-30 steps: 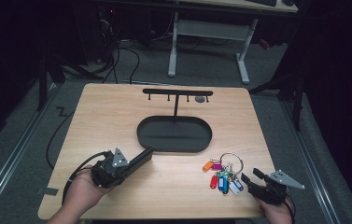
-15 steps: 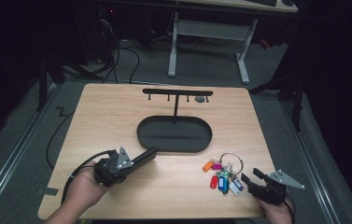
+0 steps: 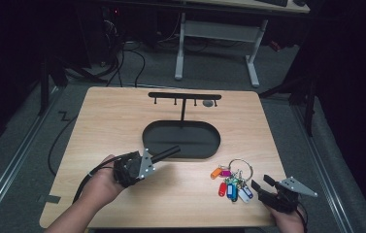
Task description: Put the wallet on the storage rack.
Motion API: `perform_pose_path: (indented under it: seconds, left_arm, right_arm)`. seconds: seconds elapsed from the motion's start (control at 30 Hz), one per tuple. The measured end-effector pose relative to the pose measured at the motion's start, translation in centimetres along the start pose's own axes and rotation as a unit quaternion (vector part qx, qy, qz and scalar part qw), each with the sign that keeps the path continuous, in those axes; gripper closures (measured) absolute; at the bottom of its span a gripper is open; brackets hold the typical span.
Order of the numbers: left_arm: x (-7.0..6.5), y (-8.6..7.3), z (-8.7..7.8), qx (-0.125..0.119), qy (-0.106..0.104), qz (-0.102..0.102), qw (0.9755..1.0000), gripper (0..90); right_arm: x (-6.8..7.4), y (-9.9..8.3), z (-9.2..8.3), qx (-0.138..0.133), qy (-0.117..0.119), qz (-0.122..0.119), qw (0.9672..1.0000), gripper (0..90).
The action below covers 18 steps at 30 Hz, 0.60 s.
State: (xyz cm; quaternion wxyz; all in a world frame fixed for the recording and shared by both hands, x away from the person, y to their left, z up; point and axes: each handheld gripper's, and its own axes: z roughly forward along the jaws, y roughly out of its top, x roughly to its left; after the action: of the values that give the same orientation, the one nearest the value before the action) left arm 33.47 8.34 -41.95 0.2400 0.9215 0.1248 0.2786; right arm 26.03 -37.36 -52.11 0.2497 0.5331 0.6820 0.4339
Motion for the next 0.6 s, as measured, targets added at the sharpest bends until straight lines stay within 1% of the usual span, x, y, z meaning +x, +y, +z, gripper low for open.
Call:
perform_pose_path:
  seconds: [0.1,0.23,0.33,0.4,0.43,0.5,0.53,0.57,0.6]
  left_arm:
    - [0.3,0.9,0.6,0.006,0.008,0.019,0.9998,73.3]
    - [0.7,2.1,1.7,0.001,0.015,0.046,0.9988,73.3]
    - [0.8,2.9,2.5,-0.002,0.012,0.060,0.9981,73.2]
    - [0.9,3.4,3.0,-0.003,0.016,0.072,0.9972,73.3]
    - [0.9,3.4,3.0,-0.003,0.016,0.072,0.9972,73.2]
    - [1.0,4.1,3.7,-0.003,0.017,0.078,0.9968,73.2]
    - [1.0,4.5,4.1,-0.004,0.023,0.088,0.9959,73.2]
    - [1.0,4.5,4.1,-0.004,0.023,0.088,0.9959,73.2]
    - [1.1,4.8,4.4,-0.012,0.026,0.091,0.9955,73.2]
  right_arm:
    - [0.0,0.0,0.0,-0.001,0.000,0.001,1.0000,38.1]
    - [-0.1,0.0,-0.1,-0.002,0.000,0.003,1.0000,38.1]
    - [-0.1,0.0,-0.1,-0.003,0.000,0.005,1.0000,38.1]
    - [-0.2,0.0,-0.1,-0.004,0.000,0.004,1.0000,38.0]
    - [-0.2,0.0,-0.1,-0.004,0.000,0.004,1.0000,38.0]
    - [-0.2,0.0,-0.1,-0.005,0.001,0.004,1.0000,38.1]
    - [-0.2,0.0,-0.1,-0.005,0.001,0.004,1.0000,38.1]
    - [-0.2,0.0,-0.1,-0.005,0.001,0.004,1.0000,38.1]
    - [-0.2,0.0,-0.1,-0.005,0.002,0.004,1.0000,38.1]
